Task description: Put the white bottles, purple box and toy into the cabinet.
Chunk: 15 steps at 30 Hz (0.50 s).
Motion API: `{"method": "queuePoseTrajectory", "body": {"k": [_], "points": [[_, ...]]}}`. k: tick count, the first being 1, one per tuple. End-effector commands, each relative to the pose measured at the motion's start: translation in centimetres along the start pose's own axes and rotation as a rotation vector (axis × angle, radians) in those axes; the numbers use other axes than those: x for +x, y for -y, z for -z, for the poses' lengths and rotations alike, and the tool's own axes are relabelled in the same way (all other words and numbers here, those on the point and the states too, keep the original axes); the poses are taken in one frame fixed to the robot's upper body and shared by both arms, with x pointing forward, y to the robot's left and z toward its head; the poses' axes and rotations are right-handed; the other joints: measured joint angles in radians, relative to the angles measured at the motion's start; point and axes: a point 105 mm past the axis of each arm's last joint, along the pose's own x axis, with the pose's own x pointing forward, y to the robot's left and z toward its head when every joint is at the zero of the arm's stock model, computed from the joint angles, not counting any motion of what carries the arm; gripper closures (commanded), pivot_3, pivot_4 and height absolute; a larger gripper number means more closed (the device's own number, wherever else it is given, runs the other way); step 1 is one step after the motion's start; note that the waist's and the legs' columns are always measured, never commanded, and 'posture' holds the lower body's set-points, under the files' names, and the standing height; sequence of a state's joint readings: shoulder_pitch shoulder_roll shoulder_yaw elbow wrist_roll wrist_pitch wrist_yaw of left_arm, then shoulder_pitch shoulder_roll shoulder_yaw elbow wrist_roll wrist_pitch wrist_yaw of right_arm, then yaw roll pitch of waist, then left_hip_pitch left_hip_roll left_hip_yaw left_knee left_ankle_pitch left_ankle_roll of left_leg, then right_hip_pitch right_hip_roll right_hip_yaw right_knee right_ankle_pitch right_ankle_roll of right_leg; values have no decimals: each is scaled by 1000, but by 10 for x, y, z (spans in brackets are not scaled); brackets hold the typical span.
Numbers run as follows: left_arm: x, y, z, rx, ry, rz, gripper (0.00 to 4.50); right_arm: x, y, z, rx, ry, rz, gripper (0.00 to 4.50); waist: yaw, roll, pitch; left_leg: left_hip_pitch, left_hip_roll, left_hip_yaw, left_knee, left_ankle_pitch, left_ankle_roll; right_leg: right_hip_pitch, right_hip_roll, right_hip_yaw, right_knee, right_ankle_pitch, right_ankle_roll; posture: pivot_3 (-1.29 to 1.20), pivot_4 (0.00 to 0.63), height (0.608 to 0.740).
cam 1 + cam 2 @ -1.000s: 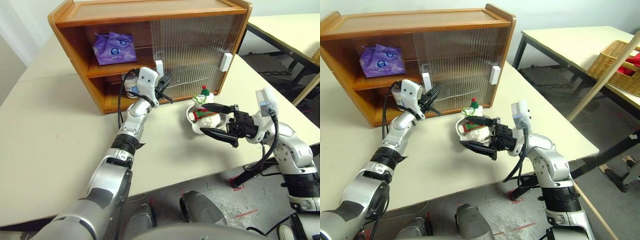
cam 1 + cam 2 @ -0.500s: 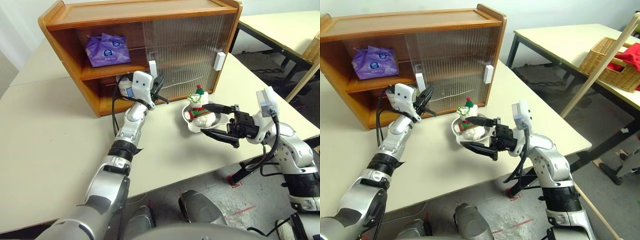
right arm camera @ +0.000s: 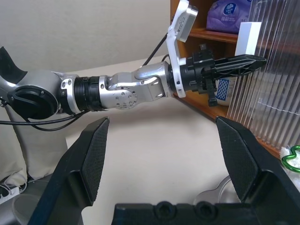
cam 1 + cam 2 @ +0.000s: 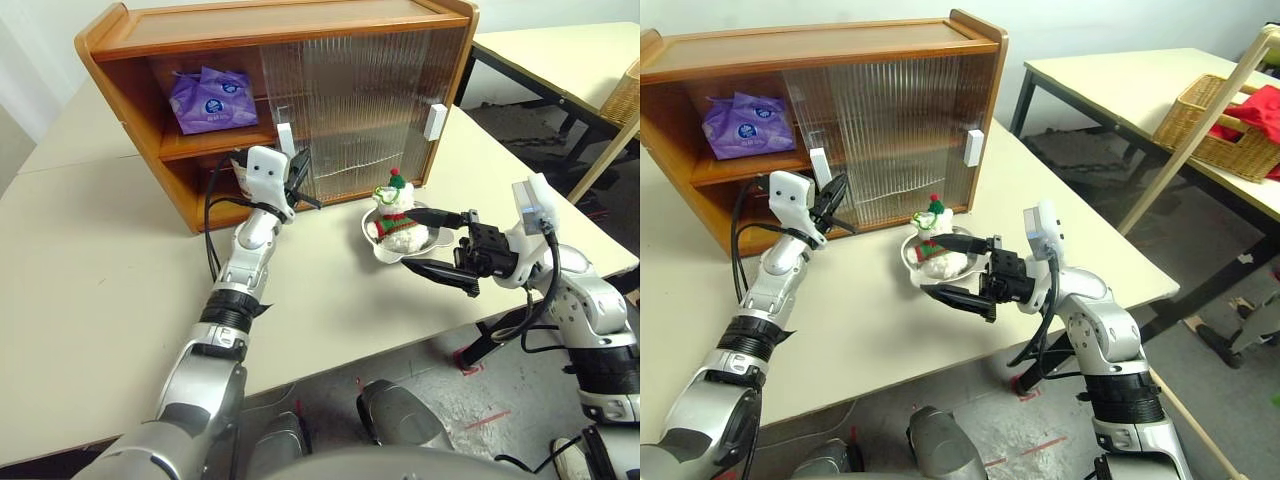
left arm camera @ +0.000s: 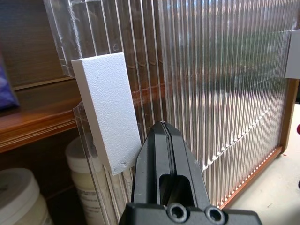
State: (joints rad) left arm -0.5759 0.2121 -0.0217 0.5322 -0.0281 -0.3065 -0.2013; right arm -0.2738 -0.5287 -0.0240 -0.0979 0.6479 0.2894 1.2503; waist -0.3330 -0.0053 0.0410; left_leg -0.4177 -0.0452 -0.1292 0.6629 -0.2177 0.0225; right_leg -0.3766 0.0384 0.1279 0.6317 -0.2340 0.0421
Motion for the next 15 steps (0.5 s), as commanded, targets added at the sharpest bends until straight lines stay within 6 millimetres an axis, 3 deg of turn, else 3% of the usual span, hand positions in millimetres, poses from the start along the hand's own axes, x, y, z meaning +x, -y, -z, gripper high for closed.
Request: {"method": "queuePoseTrajectory", "body": {"k": [1, 15], "points": [[-11, -41, -8, 24, 18, -146, 4479, 1, -2, 1, 3, -18, -14, 0, 0, 0, 0, 0, 0, 0, 0, -1, -2, 0, 0, 0, 0, 0, 0, -316, 44, 740], [-33, -74, -7, 69, -11, -248, 4479, 2, -2, 3, 7, -26, -27, 0, 6, -1, 1, 0, 5, -2, -2, -4, -11, -3, 0, 1, 1, 2, -4, -296, 48, 740]]}}
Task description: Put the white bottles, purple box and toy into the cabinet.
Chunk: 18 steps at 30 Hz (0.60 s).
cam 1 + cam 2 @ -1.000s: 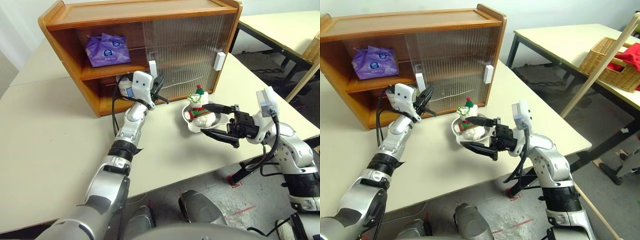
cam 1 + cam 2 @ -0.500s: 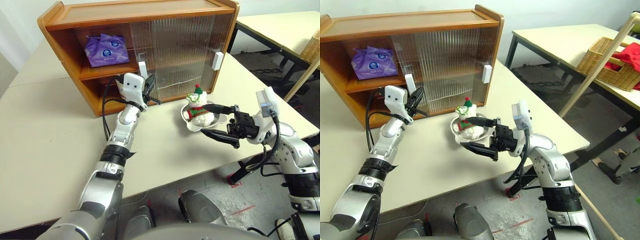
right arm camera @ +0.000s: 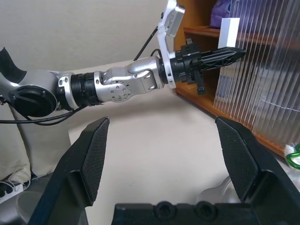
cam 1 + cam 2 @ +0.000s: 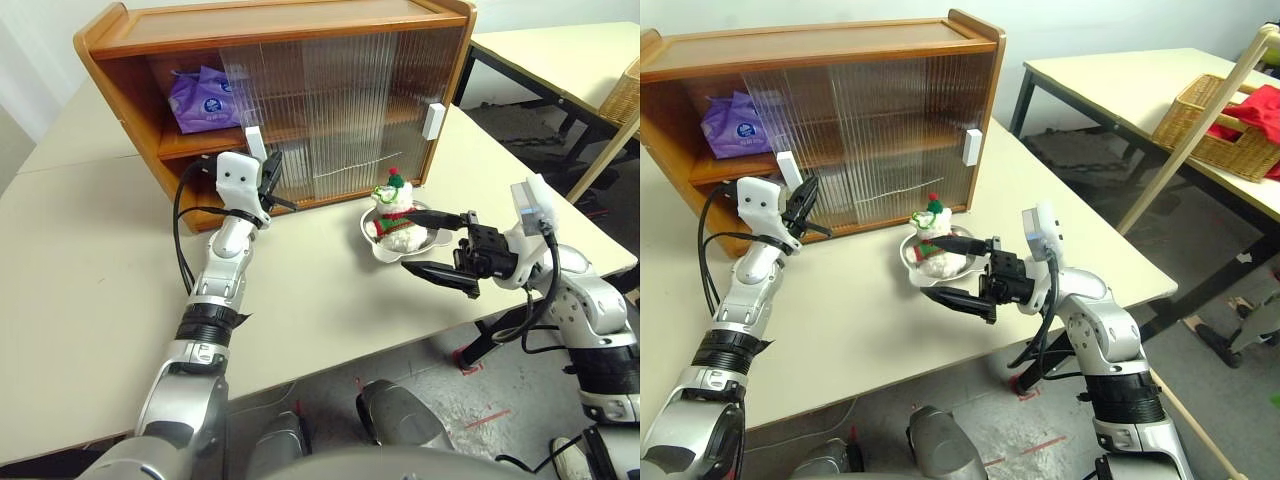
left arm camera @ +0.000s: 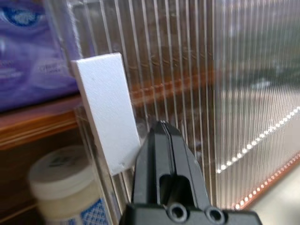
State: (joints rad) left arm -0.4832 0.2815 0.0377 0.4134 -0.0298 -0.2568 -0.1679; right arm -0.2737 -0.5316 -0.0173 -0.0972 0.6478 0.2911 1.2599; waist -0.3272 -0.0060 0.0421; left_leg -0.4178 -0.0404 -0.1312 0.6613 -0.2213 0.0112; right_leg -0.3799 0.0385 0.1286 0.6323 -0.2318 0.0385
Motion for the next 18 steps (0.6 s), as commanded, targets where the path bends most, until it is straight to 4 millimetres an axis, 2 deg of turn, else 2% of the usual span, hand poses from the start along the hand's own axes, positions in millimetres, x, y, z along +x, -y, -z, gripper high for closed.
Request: {"method": "queuePoseTrajectory", "body": {"k": [1, 18], "points": [[-7, -41, -7, 18, 14, -148, 4479, 2, 0, 2, 2, -21, -13, 0, 1, 0, 0, 0, 2, 0, 0, 0, -1, 0, 0, 0, 0, 0, 0, -294, 47, 740], [-28, -70, -6, 61, -6, -238, 4479, 2, 2, 2, 2, -23, -27, 0, 19, 0, 0, -1, 10, 1, -4, 1, -12, -7, 7, -1, 0, 6, -10, -275, 50, 740]]}}
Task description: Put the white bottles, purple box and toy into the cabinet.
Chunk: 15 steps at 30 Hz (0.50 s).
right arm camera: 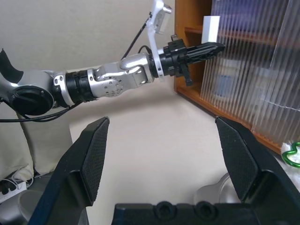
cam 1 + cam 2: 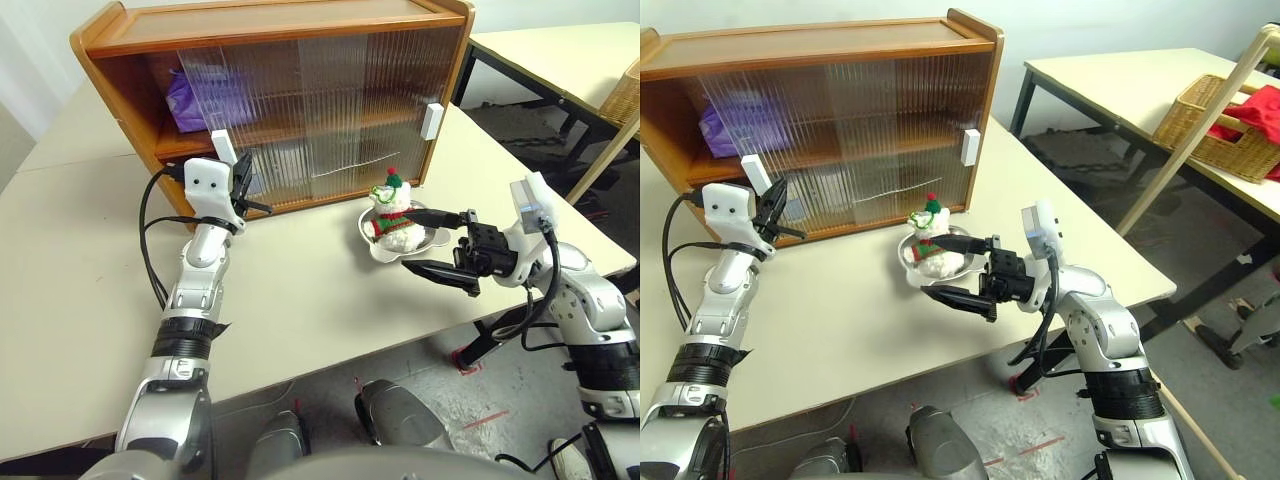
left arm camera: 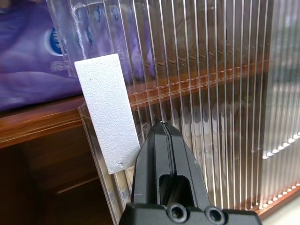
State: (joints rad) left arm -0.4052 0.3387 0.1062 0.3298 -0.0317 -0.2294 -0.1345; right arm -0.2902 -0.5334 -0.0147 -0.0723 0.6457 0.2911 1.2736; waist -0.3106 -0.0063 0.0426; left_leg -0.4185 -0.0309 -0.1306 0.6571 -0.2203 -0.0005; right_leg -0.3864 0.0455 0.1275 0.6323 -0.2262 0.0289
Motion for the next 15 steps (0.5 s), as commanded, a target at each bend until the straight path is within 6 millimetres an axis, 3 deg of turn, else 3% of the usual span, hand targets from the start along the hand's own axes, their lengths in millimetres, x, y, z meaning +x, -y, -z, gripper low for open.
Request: {"method": "queuePoseTrajectory", "body": {"k": [1, 9, 15], "points": [[-6, -36, -6, 9, 12, -137, 4479, 3, -1, 1, -4, -20, -22, 0, 3, 0, 0, 0, 0, 0, 0, 0, 0, 0, 1, 0, 0, 0, -1, -275, 50, 740], [-26, -45, 3, 39, -25, -161, 4479, 4, -3, 2, 1, -19, -30, 0, 22, 0, 0, 0, 1, -2, -1, -1, -2, -1, 8, 2, 0, 0, -6, -278, 50, 740], [-28, -58, 2, 63, -26, -179, 4479, 6, -3, 3, 3, -19, -37, 0, 52, 0, 0, 0, 7, -7, -4, -1, -1, -2, 4, 3, 0, -2, -8, -267, 52, 740]]}}
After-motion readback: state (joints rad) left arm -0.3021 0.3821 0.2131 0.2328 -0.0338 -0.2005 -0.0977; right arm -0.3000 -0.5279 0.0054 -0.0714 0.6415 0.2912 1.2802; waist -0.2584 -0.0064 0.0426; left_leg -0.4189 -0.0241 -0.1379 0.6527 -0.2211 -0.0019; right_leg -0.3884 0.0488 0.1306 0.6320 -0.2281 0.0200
